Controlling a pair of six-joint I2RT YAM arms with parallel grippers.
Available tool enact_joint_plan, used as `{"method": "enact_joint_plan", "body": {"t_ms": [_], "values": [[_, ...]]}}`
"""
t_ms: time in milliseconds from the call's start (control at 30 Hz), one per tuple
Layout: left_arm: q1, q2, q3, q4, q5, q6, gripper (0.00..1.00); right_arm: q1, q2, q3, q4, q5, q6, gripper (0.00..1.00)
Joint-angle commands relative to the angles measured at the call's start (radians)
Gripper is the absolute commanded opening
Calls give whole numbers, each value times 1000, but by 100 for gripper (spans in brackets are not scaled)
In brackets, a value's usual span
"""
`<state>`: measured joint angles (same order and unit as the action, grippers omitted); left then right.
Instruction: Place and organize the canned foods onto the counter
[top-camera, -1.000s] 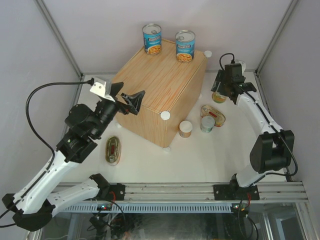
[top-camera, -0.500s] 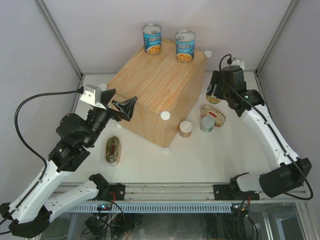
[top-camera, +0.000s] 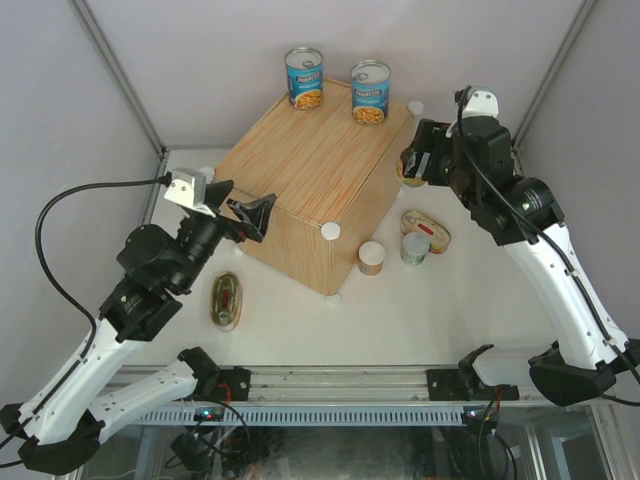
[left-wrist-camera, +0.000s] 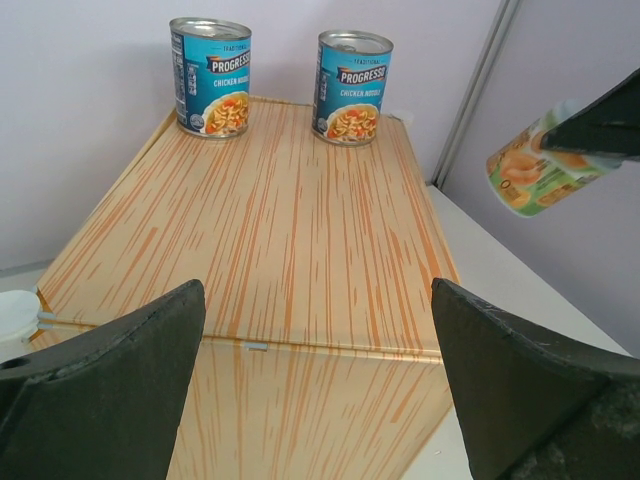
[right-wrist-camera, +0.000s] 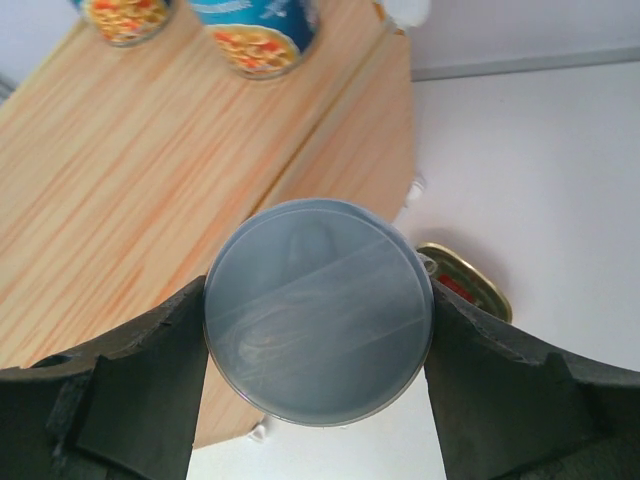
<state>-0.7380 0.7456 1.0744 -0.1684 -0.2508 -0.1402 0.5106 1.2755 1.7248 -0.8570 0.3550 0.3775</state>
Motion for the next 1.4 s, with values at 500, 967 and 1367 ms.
{"method": "enact_joint_plan", "body": {"t_ms": [500,967,1367], "values": [[5,49,-13,62,-28,-23,97,306,224,430,21,40,-88,11],[5,93,2,95,-9,-26,97,351,424,675,-123,-12,-91,12],[5,93,-9,98,-13,-24,97,374,482,730,-160,-75,-77,13]]}}
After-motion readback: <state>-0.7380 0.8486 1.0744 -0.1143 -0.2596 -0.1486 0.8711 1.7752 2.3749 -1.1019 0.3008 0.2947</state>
